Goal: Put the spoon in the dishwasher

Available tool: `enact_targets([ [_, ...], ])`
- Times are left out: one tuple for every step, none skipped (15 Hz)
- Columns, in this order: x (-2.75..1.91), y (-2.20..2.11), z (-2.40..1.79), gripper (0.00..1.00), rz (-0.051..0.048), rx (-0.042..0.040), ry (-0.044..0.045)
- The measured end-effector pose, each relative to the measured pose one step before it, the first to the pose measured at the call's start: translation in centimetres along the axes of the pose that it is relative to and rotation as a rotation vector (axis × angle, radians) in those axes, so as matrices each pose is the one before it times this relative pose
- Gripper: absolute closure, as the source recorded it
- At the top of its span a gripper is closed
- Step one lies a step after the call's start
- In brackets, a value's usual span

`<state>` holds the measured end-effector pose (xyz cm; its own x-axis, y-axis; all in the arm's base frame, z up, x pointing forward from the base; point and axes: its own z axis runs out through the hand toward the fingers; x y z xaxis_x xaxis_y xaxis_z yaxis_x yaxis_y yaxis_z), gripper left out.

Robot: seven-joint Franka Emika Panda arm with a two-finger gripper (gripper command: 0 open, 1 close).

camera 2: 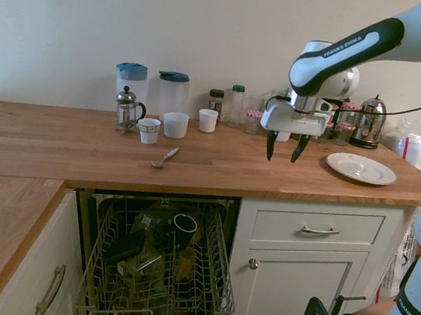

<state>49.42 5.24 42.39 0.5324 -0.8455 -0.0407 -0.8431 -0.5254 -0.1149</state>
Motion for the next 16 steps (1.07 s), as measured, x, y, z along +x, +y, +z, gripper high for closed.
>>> enact_targets([
  [-0.269,-2.193,-0.327,0.00,0.03803,0.00247,-0.01062],
  [-0.449,-2.266,0.014,0.00,0.03940,0.00191,-0.00894],
  [-0.510,-2.258,0.347,0.00,0.04684,0.00128,-0.00566],
  [-0.632,-2.172,0.458,0.00,0.04525,-0.00116,-0.00149],
  [-0.788,-2.166,0.553,0.00,0.04090,-0.00169,-0.00275],
  [-0.791,-1.935,0.530,0.00,0.03686,0.00219,0.00379],
  [-0.829,-1.714,0.477,0.00,0.03816,-0.00364,0.00900],
  [-0.897,-1.620,0.366,0.00,0.03691,-0.00445,0.01580],
  [-1.143,-1.372,0.404,0.00,0.03079,-0.00620,0.01658],
  [-1.226,-1.139,0.255,0.00,0.02406,-0.00634,0.01332],
  [-1.296,-1.054,0.392,0.00,0.01645,-0.00930,0.01217],
  [-1.295,-0.915,0.356,0.00,0.01486,-0.00467,0.01628],
  [-0.918,-0.861,0.396,0.00,0.01849,-0.00162,0.02375],
  [-0.938,-1.863,0.765,0.00,0.02910,-0.00234,0.03595],
  [-0.122,-0.415,-0.386,0.00,0.00085,-0.00614,0.00160],
  [-0.287,-0.413,-0.380,0.00,-0.00047,-0.00181,0.00232],
])
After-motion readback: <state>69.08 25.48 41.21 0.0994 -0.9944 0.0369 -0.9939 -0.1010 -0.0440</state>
